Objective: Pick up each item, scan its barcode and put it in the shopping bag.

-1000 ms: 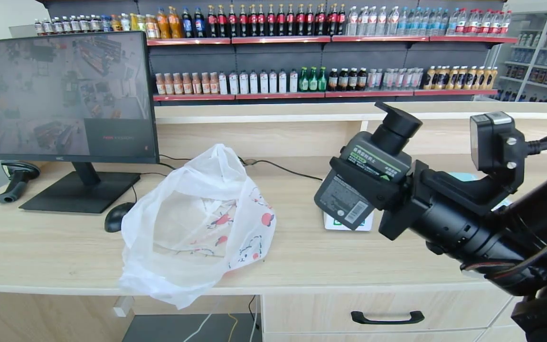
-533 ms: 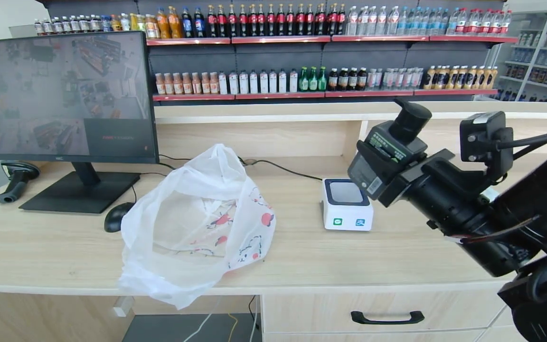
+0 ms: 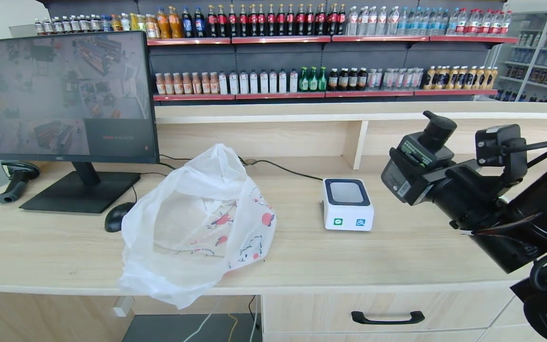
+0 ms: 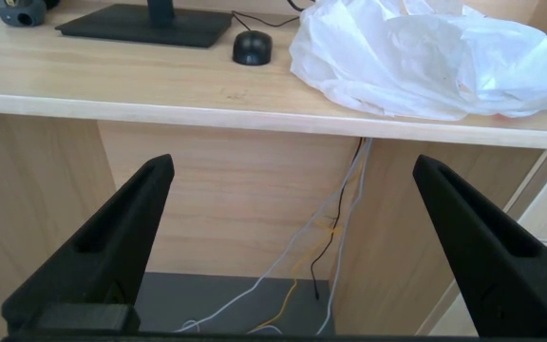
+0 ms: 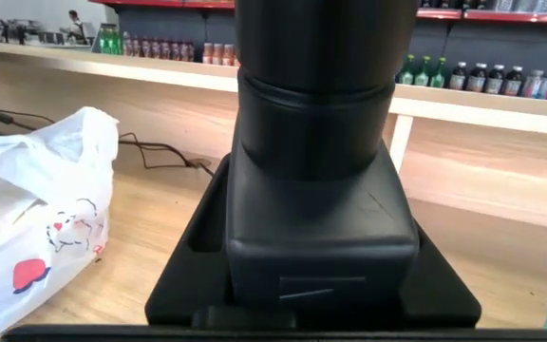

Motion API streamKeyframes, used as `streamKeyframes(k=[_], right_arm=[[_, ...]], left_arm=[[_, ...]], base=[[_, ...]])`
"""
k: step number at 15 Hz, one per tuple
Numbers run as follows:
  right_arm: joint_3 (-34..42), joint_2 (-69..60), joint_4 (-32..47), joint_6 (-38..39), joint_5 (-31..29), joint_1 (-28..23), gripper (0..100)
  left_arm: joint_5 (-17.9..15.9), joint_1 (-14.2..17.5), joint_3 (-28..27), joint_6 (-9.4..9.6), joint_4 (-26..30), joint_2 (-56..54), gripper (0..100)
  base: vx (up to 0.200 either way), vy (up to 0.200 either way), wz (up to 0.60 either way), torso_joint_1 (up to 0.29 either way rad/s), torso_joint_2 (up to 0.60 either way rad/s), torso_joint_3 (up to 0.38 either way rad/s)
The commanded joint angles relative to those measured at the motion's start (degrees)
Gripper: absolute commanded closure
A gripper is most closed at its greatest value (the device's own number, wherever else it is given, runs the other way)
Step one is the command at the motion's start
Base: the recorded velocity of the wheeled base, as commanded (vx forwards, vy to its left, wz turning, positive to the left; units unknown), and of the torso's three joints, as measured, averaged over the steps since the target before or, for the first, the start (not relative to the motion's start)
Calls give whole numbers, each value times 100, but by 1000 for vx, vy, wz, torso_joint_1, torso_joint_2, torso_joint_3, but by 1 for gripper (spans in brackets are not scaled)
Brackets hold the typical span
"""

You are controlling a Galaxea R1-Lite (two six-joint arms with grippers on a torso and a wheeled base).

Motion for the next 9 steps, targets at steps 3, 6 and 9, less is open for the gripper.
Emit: streamKeyframes(k=[3,6,9], right_arm=[[106,52,-6,9,-2,-67,100],[-289,334,-6,185,-2,-50,100],[-307,360,-6,185,-2,-32,100]], left_arm=[[9,0,0,-24,-4,-2,0],[0,-9,0,-7,-22,-2,0],[9,0,0,-16,-4,-2,0]], base=[[0,0,0,0,0,0],[0,0,0,0,0,0],[0,200,0,-1,6,4]])
